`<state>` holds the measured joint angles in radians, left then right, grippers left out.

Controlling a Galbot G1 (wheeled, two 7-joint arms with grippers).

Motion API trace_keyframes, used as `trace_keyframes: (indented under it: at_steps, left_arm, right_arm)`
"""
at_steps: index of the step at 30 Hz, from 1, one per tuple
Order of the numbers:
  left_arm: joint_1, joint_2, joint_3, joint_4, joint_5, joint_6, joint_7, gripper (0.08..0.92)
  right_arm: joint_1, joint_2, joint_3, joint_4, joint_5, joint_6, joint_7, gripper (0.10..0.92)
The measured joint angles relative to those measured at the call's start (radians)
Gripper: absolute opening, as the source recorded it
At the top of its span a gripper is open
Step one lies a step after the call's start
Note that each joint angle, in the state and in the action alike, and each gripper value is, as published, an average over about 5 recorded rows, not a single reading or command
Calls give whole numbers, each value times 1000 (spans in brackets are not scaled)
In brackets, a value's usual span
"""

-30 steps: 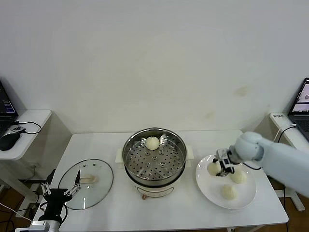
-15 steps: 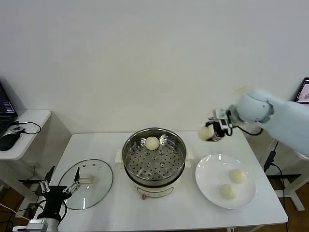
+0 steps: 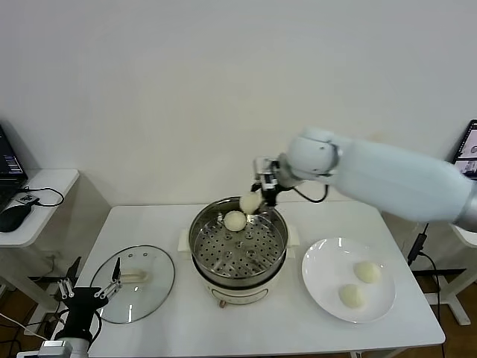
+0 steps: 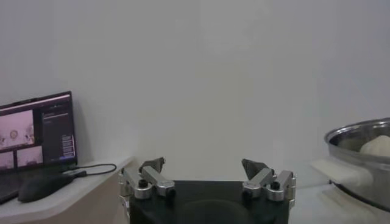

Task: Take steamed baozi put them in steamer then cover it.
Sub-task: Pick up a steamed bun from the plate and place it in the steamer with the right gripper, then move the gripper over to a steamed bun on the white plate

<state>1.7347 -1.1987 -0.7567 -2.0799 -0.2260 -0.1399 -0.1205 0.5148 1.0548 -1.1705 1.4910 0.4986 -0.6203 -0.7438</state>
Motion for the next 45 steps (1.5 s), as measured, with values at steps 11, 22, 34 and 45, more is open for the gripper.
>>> trace_keyframes:
  at_steps: [11, 22, 34, 45]
  left_arm:
    - [-6, -6, 2, 4, -1, -1, -1, 823]
    - [-11, -7, 4, 5, -1, -2, -1, 823]
    - [-7, -12, 4, -4, 0, -2, -2, 823]
    - [-22, 1, 15, -2, 0, 5, -2, 823]
  right_arm:
    - [-72, 147, -31, -73, 49, -60, 70, 611]
    - [-111, 200, -48, -99, 65, -86, 97, 617]
    - [-94, 185, -55, -77, 51, -88, 78, 820]
    - [45, -22, -75, 64, -20, -33, -64, 822]
